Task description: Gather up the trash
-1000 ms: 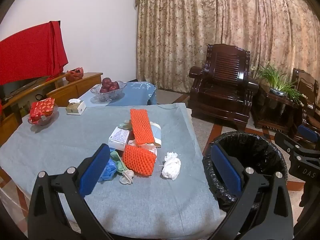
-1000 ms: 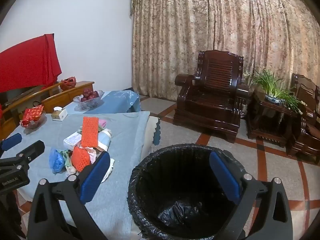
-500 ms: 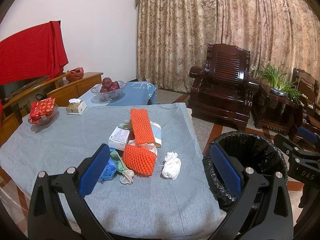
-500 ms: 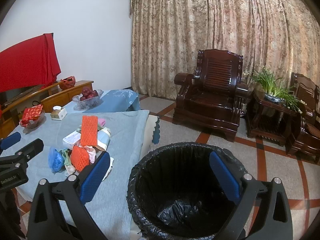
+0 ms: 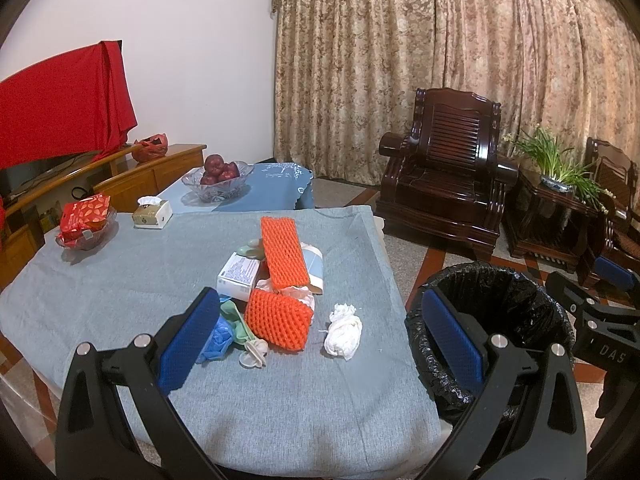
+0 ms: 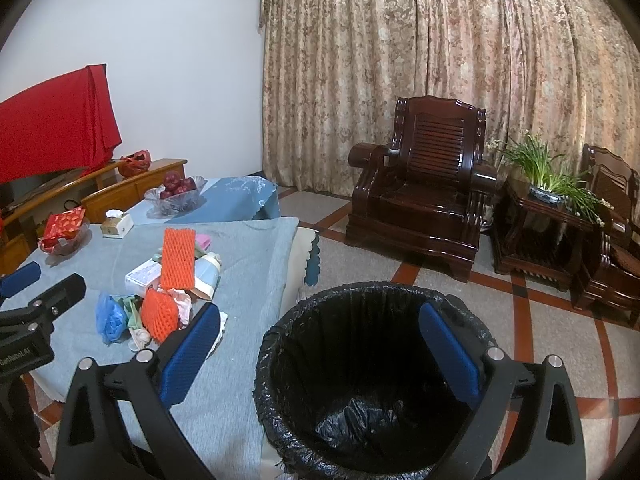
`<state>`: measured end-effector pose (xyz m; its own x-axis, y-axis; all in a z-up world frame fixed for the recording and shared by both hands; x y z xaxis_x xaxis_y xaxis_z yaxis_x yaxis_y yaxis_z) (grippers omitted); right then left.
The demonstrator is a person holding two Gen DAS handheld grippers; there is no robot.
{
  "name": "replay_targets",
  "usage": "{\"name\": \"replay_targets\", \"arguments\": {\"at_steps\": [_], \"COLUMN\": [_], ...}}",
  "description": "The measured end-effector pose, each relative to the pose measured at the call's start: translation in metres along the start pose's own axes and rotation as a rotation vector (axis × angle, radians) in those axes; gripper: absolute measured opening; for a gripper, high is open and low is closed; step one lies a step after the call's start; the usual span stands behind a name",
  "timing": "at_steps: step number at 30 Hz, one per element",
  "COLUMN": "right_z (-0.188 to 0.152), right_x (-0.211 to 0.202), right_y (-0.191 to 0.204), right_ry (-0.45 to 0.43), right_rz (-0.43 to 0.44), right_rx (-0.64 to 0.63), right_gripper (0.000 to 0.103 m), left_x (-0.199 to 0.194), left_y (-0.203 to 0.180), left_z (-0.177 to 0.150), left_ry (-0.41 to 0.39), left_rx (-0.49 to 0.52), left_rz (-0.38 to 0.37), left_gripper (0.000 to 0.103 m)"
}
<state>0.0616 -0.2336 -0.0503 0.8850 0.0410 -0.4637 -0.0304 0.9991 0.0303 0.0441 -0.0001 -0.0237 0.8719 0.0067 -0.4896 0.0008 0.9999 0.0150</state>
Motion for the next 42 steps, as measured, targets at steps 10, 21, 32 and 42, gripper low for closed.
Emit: {"name": "replay_targets", "arguments": {"at_steps": [10, 21, 32, 42], "right_z": [-0.001, -0.001, 0.005, -0.010], "right_x": [0.000, 0.000, 0.000, -0.001], "right_y": [-0.001, -0.002, 0.002, -0.002], "right_ry": [0.002, 0.004, 0.006, 0.013], "right_rz": [0.000, -0.001, -0.001, 0.003], "right_rx": [0.000, 0.000, 0.000, -0.002], "right_gripper": [0.097, 0.097, 0.097, 0.097], "left_x": [0.000, 0.000, 0.000, 0.000], "left_y": [0.000, 0.000, 0.000, 0.000], "left_z": [0.000, 0.000, 0.000, 0.000], "left_ry": [0.000, 0.001, 0.002, 0.003], "left_rx": [-0.001, -0.001, -0.002, -0.006], "left_rz": [-0.001, -0.001, -0.001, -0.001], "left_gripper": [0.098, 0.098, 0.098, 0.098]}}
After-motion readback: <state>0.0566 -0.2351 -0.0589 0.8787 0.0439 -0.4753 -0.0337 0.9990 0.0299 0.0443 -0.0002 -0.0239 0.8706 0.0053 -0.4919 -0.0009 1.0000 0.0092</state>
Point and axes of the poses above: each gripper's, at about its wrist camera, not at the fingertips, and x roughly the way its jaws point, y to its left, z to its top, the point moved 5 cm from there along x, roughly the way its jaws point, and after that the axes turned 1 degree about y, right-handed, at the moved point
